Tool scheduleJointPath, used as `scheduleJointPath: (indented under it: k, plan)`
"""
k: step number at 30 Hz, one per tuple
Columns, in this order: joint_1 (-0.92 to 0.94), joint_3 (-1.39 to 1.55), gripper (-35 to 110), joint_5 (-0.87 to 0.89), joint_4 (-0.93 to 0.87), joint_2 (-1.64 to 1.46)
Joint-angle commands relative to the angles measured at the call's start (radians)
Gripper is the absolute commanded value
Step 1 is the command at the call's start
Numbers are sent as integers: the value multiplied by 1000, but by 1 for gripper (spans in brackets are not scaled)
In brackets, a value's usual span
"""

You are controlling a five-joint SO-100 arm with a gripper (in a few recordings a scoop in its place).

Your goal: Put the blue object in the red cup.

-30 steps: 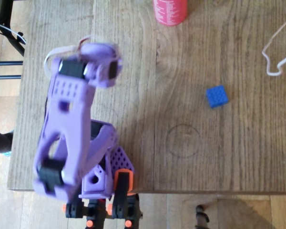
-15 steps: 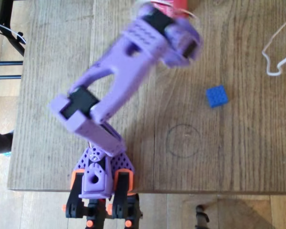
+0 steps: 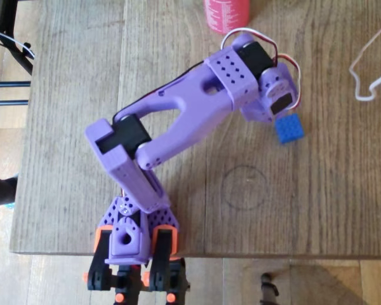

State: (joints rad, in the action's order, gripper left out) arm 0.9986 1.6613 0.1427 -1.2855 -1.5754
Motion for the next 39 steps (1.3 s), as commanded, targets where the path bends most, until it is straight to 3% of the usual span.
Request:
scheduleJointPath:
  k: [1,5,16,26,27,31,39]
  plan:
    - [-3,6,1,-66,169,12]
    - [17,-11,1,-95,244,55]
    - [-6,-37,1,-124,57,49]
    - [-11,-44,1,-135,114,64]
    - [-9,-44,3,-141,118,67]
    - [3,-32,39,-155,109,86]
    - [-6,-28,45,-123,37,120]
